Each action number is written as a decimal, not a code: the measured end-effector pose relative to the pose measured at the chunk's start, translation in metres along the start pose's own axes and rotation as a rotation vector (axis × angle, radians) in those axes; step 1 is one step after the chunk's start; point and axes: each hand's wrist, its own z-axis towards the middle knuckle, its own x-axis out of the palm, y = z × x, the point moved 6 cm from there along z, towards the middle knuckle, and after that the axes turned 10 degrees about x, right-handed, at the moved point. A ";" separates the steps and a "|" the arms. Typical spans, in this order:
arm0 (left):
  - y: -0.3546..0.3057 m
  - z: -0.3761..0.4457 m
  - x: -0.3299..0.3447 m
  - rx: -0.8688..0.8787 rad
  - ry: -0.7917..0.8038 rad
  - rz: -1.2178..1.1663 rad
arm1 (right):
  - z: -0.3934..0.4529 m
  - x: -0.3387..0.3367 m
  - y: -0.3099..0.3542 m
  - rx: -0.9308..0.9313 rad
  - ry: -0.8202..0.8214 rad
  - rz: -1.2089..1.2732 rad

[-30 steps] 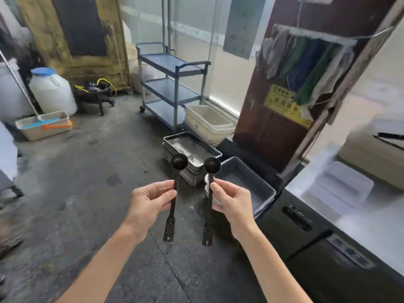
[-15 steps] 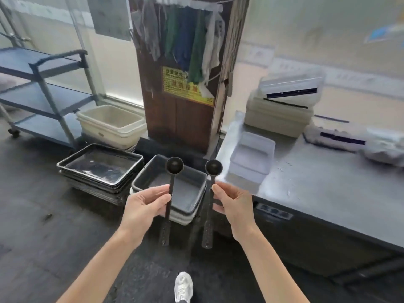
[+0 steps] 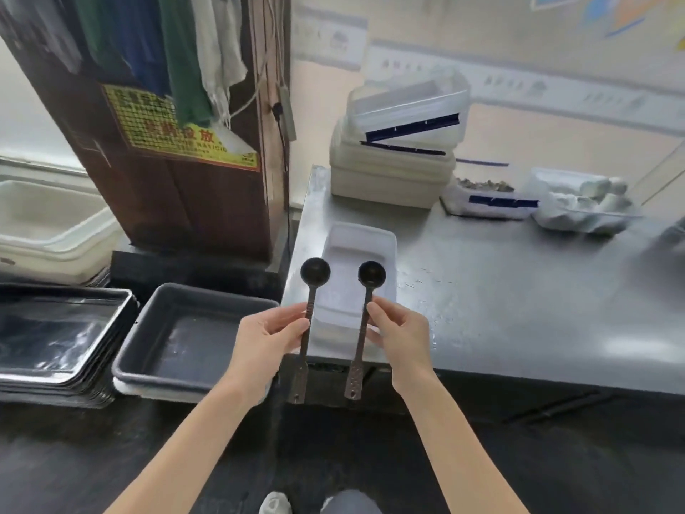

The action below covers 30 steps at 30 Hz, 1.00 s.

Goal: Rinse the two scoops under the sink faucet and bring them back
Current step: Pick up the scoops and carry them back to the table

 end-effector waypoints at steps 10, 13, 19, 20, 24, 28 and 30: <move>0.024 0.146 0.077 -0.022 0.002 0.051 | 0.148 -0.003 0.030 0.051 -0.074 -0.024; 0.053 0.188 0.097 -0.052 -0.046 0.121 | 0.196 0.005 0.028 0.095 -0.084 -0.103; 0.116 0.239 0.128 -0.167 -0.072 0.286 | 0.269 0.021 0.010 0.163 -0.098 -0.314; 0.123 0.244 0.132 -0.181 -0.071 0.317 | 0.277 0.024 0.004 0.190 -0.102 -0.341; 0.148 0.254 0.140 -0.245 -0.089 0.422 | 0.290 0.038 -0.013 0.234 -0.092 -0.528; 0.165 0.261 0.137 -0.292 -0.105 0.488 | 0.301 0.043 -0.027 0.309 -0.069 -0.661; 0.169 0.263 0.136 -0.297 -0.101 0.518 | 0.304 0.045 -0.033 0.332 -0.054 -0.706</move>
